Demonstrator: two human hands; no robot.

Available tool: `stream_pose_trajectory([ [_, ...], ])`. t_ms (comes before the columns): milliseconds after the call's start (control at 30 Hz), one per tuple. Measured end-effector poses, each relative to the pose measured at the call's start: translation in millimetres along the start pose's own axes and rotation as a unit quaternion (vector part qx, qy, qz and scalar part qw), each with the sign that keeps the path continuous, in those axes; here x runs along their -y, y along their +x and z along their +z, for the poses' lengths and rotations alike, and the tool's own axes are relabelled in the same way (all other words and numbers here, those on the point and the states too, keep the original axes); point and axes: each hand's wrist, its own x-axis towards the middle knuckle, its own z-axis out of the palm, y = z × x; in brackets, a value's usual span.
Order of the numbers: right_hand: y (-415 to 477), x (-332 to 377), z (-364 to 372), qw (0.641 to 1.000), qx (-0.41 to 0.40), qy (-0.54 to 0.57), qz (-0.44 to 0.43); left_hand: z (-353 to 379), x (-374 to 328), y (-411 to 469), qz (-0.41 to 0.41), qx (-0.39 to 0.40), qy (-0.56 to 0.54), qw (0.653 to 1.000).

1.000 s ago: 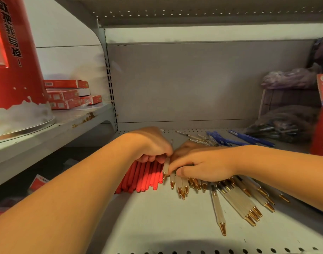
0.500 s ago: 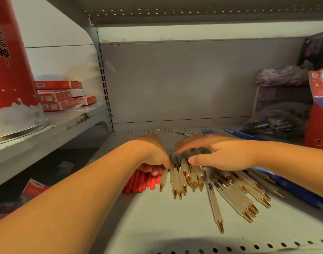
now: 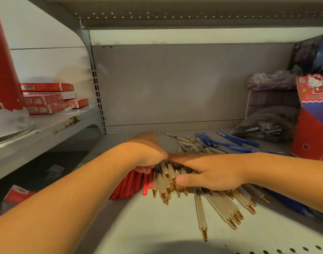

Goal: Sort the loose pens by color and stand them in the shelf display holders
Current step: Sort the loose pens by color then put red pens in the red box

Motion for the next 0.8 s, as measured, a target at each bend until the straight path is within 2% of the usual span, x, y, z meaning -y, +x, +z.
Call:
stream_pose_trajectory([
  [67,-8,-2,-6,0.998,-0.054,-0.03,0.001,5,-9,1,0.06,-0.076,0.061,0.993],
  [133,-18,-3,-12,0.995,-0.092,-0.026,-0.005,13,-18,1,0.086,-0.093,0.093,0.988],
  [200,-27,-1,-12,0.996,-0.074,0.049,-0.029,20,-24,1,0.094,-0.082,0.116,0.985],
  [267,-33,3,-8,0.995,-0.02,0.087,-0.046,24,-28,2,0.097,-0.068,0.127,0.985],
  [367,-32,6,2,0.998,-0.009,0.034,-0.054,27,-30,0,0.098,-0.06,0.149,0.982],
  [433,-28,7,5,0.999,-0.034,0.009,-0.036,25,-30,0,0.086,-0.048,0.161,0.982],
  [600,-21,-6,-9,0.992,-0.112,0.049,0.04,23,-24,4,0.067,-0.029,0.119,0.99],
  [733,4,-25,-25,0.982,-0.134,0.073,0.111,24,-20,5,0.058,-0.051,0.101,0.992],
  [800,19,-31,-24,0.981,-0.136,0.09,0.104,24,-18,6,0.057,-0.053,0.083,0.993],
])
